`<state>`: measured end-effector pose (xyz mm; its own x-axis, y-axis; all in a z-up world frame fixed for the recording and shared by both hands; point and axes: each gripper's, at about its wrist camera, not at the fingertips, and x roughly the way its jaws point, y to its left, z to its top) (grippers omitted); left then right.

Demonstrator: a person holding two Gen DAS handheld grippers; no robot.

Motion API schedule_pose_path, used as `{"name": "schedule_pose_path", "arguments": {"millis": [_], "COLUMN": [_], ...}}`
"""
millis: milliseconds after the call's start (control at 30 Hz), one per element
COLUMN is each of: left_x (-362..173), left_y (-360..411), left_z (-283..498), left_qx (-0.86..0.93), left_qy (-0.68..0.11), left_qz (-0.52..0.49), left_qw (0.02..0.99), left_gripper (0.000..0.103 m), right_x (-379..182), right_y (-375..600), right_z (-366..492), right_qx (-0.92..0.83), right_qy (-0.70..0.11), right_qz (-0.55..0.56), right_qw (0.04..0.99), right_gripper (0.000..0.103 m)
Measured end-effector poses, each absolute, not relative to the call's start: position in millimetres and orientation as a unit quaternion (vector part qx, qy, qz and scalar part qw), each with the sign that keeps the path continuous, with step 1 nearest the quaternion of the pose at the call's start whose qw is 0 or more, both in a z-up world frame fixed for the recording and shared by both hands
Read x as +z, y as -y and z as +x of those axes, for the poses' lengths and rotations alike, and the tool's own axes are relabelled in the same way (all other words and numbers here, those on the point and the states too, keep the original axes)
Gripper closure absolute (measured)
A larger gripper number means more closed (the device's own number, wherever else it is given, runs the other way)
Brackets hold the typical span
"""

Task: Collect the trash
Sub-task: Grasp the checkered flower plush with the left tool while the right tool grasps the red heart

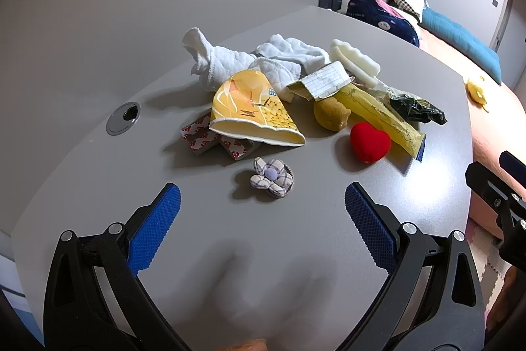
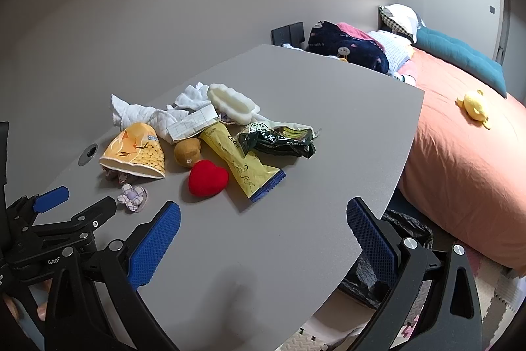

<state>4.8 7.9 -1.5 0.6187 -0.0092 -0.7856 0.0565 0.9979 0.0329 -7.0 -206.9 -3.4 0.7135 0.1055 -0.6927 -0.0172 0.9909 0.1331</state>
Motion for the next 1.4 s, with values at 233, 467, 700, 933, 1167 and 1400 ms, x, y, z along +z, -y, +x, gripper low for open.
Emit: {"name": "schedule_pose_path", "arguments": {"millis": [233, 467, 700, 933, 1167, 1400], "left_x": [-5, -11, -17, -26, -41, -48], "left_y": [-10, -19, -35, -24, -17, -12], "left_z": [8, 13, 21, 25, 39, 48], "left_qx": [-0.016, -0.012, 0.002, -0.001, -0.013, -0.013], "left_qy": [-0.44, -0.447, -0.455, -0.447, -0.464, -0.468], "left_qz": [0.026, 0.007, -0.029, 0.014, 0.026, 0.034], "left_qw": [0.897, 0.894, 0.89, 0.894, 0.885, 0.883], "left_gripper": [0.006, 0.006, 0.006, 0.02, 0.033, 0.036], "right_x": [-8, -12, -16, -26, -43, -57], "right_y": [208, 207, 197, 177, 167, 156], "right_z": [-3, 5, 16, 34, 61, 84], "right_qx": [0.039, 0.082, 0.114, 0.167, 0.19, 0.195], "right_qy": [-0.382, -0.388, -0.399, -0.417, -0.441, -0.461], "right_qz": [0.058, 0.07, 0.066, 0.063, 0.071, 0.061], "right_qw": [0.922, 0.915, 0.907, 0.891, 0.874, 0.864], "right_gripper": [0.002, 0.003, 0.028, 0.049, 0.054, 0.054]}}
